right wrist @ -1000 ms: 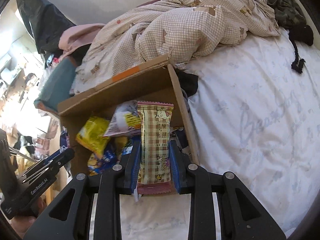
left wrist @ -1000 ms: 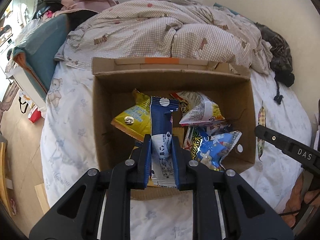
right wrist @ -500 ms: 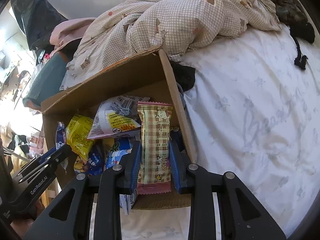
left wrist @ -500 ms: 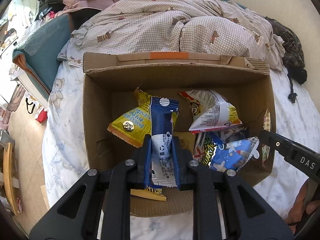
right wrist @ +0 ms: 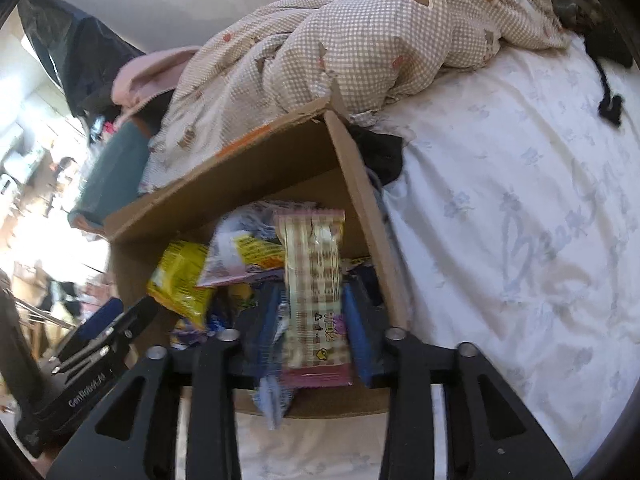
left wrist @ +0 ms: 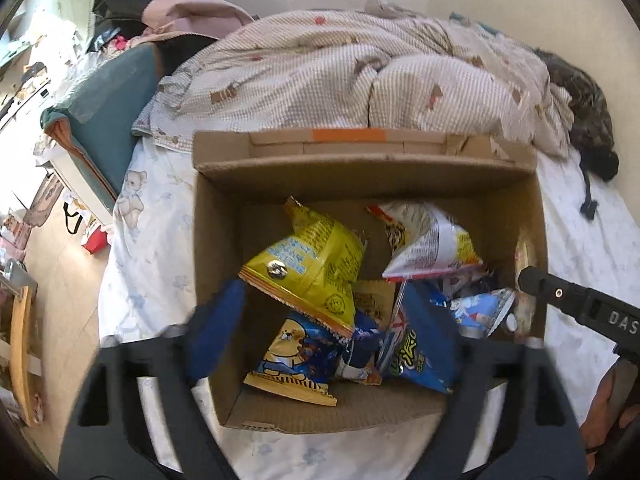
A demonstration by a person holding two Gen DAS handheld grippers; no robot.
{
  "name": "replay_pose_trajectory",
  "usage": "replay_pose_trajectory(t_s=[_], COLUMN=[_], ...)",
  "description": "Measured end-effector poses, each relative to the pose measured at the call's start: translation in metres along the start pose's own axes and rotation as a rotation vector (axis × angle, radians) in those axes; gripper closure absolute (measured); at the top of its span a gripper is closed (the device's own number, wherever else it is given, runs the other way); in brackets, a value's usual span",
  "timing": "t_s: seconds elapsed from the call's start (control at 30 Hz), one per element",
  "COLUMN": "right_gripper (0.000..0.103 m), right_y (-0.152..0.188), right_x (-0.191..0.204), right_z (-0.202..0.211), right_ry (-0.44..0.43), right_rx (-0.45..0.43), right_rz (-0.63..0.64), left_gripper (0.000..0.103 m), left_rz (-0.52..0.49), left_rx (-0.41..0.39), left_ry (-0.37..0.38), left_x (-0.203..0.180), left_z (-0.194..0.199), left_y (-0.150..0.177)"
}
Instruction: Organize snacks
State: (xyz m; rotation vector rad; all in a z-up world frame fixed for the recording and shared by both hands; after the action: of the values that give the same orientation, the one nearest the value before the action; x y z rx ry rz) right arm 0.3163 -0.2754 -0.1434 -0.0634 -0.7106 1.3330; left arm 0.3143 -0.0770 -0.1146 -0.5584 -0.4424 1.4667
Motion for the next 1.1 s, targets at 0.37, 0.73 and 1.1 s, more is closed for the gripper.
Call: replay_pose_trajectory(t_s=[0.37,0.73,1.1], right_gripper=[0.023,0.007,0.000], right_y=[-0.009,0.018,0.073], right_x=[0.018,0.033,0.034], right_z=[0.041,0.083,0.110], right_ry=[-0.099,-0.039,0.048], right_rx=[-0.122,-0.222,-0.241], right_rz=[-0.011,0.072,0.114], left_gripper=[0.016,0.006,0.000], left_rz=[0.009,0.045,0.114], left_rx=[-0.093,-0.193,-0.167], left_ry=[-0.042,-0.044,-0.068], left_x=[0.015,0.045,0.091], left_z=[0.036,0.096,0.143], left_y=[-0.015,0.001,0.069])
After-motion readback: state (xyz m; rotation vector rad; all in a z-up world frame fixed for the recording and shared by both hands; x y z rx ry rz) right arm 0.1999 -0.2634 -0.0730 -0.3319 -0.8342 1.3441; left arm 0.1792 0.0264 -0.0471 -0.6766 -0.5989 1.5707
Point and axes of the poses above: each gripper's, at about its wrist camera, not at the fingertips, and z roughly against the way its jaws point, x to its left, y to its underside, the point moved 8 cm from there along -z, roughly the way its jaws point, and after that the axes turned 4 degrees about y, right-handed, at the moved point
